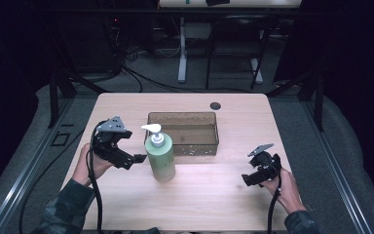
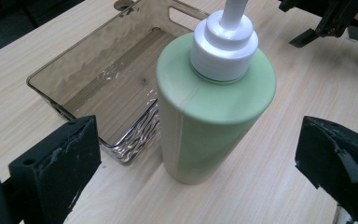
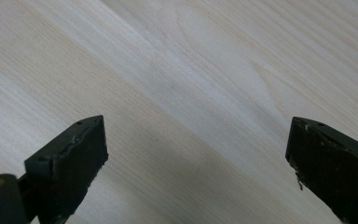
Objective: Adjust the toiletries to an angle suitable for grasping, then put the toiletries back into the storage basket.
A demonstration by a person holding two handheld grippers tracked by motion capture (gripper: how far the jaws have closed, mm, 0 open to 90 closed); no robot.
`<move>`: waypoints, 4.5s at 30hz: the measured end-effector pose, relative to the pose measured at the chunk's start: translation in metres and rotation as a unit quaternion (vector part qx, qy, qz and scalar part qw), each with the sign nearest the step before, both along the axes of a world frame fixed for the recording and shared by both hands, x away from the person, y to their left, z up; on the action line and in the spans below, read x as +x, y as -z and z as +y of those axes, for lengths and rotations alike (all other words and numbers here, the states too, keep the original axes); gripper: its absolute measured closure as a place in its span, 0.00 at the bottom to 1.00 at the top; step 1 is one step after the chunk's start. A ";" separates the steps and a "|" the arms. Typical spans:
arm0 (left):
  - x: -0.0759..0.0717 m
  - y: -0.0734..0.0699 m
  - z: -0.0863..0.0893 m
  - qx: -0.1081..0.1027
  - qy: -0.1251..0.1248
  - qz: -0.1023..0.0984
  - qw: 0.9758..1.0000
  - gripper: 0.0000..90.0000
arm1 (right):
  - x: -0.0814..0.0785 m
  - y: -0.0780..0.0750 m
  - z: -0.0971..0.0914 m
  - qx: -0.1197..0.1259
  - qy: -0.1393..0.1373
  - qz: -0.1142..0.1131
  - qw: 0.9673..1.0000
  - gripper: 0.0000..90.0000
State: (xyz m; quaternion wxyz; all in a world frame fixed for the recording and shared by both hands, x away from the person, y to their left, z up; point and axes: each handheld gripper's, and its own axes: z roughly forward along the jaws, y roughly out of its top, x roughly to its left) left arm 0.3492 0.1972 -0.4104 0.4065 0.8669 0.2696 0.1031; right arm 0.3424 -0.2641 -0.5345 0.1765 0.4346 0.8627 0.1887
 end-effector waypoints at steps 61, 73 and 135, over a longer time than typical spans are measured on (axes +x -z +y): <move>0.033 -0.076 -0.070 0.149 0.131 0.017 0.980 0.30 | -0.002 -0.002 -0.001 -0.001 -0.013 0.004 1.000 0.06; 0.034 -0.076 -0.076 0.170 0.146 0.018 0.974 0.46 | -0.002 -0.003 -0.001 0.004 -0.012 0.006 1.000 0.06; 0.030 -0.087 -0.080 0.197 0.179 0.017 0.964 0.70 | -0.002 -0.006 -0.002 0.003 -0.009 -0.006 1.000 0.04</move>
